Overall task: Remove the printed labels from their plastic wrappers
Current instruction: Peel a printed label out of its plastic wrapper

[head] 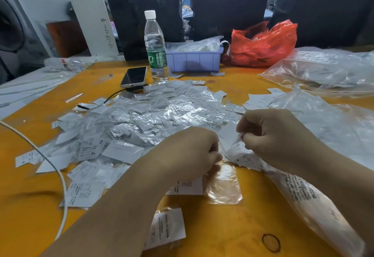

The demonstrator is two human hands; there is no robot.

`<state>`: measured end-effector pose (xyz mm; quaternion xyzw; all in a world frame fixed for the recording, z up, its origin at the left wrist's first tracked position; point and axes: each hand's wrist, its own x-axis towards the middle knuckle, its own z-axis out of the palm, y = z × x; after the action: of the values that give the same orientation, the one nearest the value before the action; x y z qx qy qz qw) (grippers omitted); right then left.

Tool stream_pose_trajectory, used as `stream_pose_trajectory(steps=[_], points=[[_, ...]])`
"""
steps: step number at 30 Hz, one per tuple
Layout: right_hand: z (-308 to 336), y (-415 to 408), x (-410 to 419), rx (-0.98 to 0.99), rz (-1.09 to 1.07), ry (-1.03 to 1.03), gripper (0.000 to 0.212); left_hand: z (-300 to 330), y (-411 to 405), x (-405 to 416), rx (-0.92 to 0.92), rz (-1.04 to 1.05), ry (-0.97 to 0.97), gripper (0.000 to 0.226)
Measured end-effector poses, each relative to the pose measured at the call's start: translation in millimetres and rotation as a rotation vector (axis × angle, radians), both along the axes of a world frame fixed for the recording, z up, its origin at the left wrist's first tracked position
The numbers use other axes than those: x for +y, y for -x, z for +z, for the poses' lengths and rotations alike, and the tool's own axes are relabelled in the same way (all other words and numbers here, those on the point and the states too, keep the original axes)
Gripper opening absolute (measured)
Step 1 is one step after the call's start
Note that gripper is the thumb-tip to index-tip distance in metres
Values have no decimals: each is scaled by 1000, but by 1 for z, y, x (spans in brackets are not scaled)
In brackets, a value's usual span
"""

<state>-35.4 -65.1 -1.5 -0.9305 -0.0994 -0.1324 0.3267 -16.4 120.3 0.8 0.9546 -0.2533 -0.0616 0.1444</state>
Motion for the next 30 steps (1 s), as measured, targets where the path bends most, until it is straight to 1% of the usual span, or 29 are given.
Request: stream_pose_trajectory(steps=[4,7,8,11,12,13,17,20,22,25,30], points=[[-2,-2,0,36,3,29,20,1,1,2,-14,36,129,16],[-2,-2,0,47,18,-32,16,-3,3,-1,-16,33,153,30],[-2,-2,0,45,28,-51,15,-4,3,-2,-28,32,153,29],[-2,0,1,29,63,-105,10,-6,3,-5,-69,41,174,9],[-2,0,2,23,70,-117,9,-6,3,-5,-72,47,188,7],[-2,0,2,21,73,-118,15,-6,3,-5,-70,53,202,9],[-3,1,4,54,103,-46,52,-5,3,-6,-56,71,283,13],[-6,1,4,64,89,10,70,-6,3,-7,-45,78,352,17],[-6,0,4,52,86,2,72,-7,3,-7,-30,82,381,19],[-6,0,4,31,83,-43,70,-7,2,-6,-5,88,421,17],[-7,-2,3,70,61,-119,62,-5,3,-6,27,76,460,14]])
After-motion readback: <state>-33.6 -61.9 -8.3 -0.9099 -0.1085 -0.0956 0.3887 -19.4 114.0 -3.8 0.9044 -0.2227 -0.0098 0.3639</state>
